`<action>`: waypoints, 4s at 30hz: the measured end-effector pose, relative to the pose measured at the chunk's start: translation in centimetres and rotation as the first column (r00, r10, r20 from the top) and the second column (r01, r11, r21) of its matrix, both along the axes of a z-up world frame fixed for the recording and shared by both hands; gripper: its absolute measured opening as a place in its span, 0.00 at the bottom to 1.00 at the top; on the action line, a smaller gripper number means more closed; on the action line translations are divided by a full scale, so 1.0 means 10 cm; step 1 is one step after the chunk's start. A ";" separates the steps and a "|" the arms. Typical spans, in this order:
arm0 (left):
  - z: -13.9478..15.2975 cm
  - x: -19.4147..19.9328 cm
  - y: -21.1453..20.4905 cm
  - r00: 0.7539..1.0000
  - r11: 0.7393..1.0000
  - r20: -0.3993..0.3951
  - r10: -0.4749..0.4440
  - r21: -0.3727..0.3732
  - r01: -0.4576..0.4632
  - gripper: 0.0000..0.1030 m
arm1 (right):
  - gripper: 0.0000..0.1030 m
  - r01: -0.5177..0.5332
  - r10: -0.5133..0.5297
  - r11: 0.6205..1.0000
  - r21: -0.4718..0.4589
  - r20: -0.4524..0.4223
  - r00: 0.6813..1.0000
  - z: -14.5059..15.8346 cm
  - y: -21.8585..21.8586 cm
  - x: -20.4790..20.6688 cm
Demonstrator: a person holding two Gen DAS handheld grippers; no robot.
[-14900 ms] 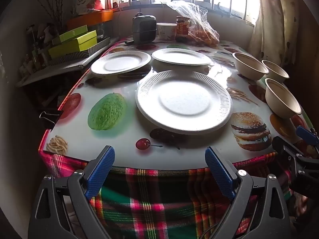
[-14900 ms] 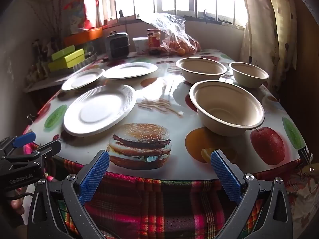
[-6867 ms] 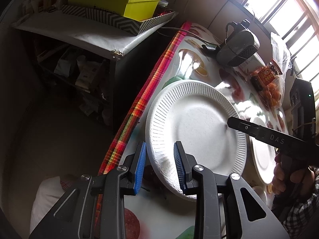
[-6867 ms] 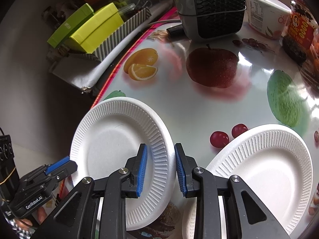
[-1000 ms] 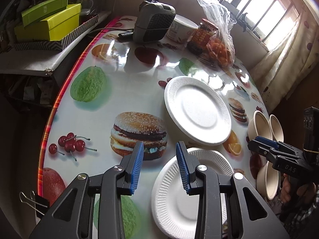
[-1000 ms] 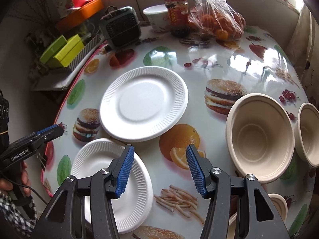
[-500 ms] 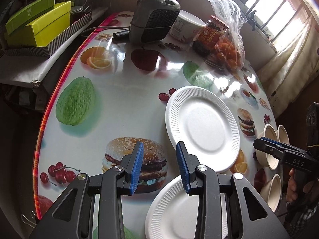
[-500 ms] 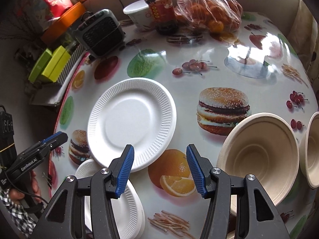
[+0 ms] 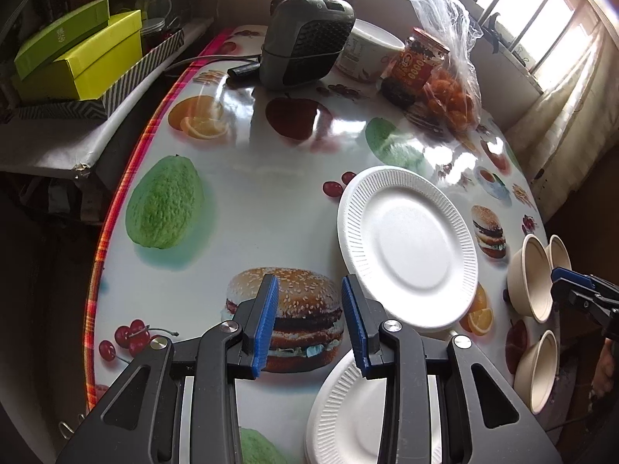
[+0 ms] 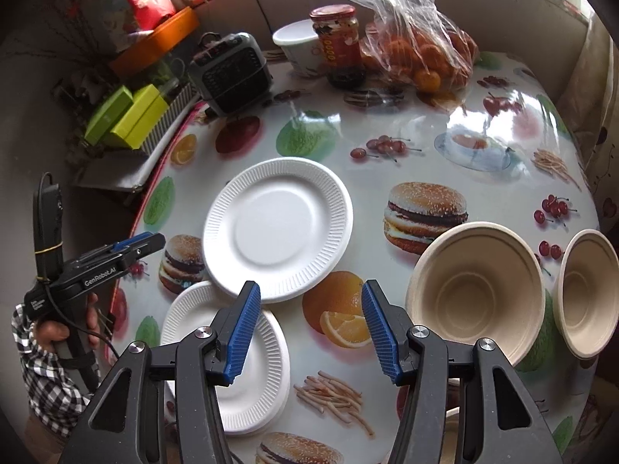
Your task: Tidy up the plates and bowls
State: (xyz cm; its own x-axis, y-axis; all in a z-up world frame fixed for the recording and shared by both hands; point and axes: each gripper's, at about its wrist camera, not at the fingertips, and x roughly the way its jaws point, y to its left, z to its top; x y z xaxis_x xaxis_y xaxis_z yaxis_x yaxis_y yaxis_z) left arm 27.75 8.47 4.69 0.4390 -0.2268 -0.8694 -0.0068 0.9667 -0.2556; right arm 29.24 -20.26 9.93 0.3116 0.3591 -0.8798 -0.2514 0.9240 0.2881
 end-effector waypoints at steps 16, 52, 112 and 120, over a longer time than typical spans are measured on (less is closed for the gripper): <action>-0.21 0.38 -0.11 0.997 0.998 -0.072 -0.001 -0.065 -0.004 0.34 | 0.53 0.128 -0.124 0.991 0.042 -0.086 0.988 -0.55 0.10 0.72; -0.51 0.55 -0.13 0.989 0.991 -0.148 0.028 -0.124 -0.047 0.33 | 0.18 0.142 -0.131 0.989 0.050 -0.177 0.975 -0.99 0.06 0.88; -0.18 0.31 -0.23 0.997 0.989 -0.079 0.021 -0.144 -0.032 0.17 | 0.17 0.111 -0.105 0.992 0.064 -0.094 0.990 -0.61 0.04 0.60; -0.06 0.10 -0.18 0.998 0.990 -0.059 0.025 -0.136 -0.033 0.16 | 0.17 0.091 -0.086 0.994 0.066 -0.076 0.993 -0.51 0.09 0.38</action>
